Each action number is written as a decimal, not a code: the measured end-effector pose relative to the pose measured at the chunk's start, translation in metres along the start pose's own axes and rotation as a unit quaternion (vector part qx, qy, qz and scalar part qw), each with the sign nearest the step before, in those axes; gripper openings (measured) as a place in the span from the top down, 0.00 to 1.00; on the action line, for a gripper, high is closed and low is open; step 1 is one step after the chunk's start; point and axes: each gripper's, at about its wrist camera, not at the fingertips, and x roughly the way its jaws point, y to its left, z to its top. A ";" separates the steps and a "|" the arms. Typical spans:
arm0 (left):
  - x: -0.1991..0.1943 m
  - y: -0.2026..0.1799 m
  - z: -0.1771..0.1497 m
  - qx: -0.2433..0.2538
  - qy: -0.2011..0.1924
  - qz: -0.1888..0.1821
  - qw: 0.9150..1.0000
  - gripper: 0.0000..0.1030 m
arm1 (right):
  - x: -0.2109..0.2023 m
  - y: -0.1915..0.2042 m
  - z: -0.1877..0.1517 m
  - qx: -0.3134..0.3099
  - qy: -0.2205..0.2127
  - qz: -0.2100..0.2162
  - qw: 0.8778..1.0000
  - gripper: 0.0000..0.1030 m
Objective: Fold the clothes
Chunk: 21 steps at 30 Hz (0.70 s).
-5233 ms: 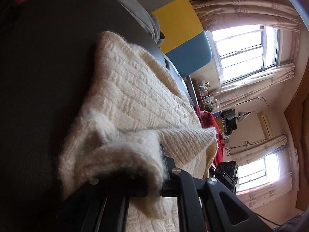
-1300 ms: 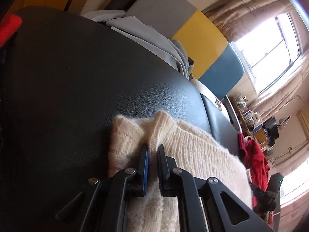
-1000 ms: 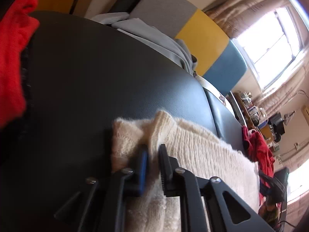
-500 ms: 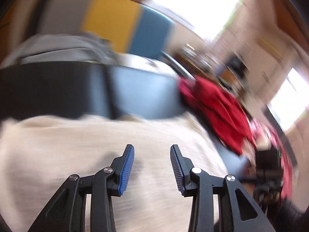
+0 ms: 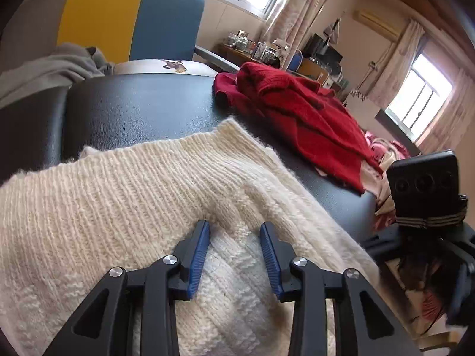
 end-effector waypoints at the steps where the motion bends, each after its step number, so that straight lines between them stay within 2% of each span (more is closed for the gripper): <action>1: -0.001 -0.002 -0.001 0.012 0.001 0.010 1.000 0.64 | 0.012 0.003 -0.002 -0.002 0.057 0.012 0.998 0.00; 3: 0.004 -0.007 -0.003 0.029 0.000 0.022 0.999 0.64 | 0.028 0.012 -0.012 -0.024 0.154 -0.003 0.988 0.00; 4: 0.004 -0.006 -0.004 0.026 -0.003 0.022 0.999 0.64 | 0.036 0.017 -0.017 -0.036 0.201 -0.012 0.979 0.00; 7: 0.002 -0.005 -0.005 0.015 -0.011 0.021 1.000 0.64 | 0.026 0.009 -0.023 -0.008 0.250 -0.034 0.968 0.00; 12: 0.000 -0.002 -0.007 -0.023 -0.022 0.015 0.999 0.65 | -0.002 0.009 -0.028 0.010 0.193 -0.068 0.979 0.00; 16: -0.004 0.001 -0.009 -0.049 -0.030 0.009 0.998 0.65 | -0.022 0.017 -0.031 0.018 0.153 -0.159 0.975 0.00; 20: -0.017 0.006 -0.004 -0.097 -0.029 -0.007 0.995 0.65 | -0.048 0.035 -0.008 0.014 0.034 -0.176 0.984 0.00; 21: -0.026 0.010 -0.004 -0.107 -0.039 -0.001 0.994 0.65 | -0.050 0.039 0.001 0.008 -0.002 -0.170 0.985 0.00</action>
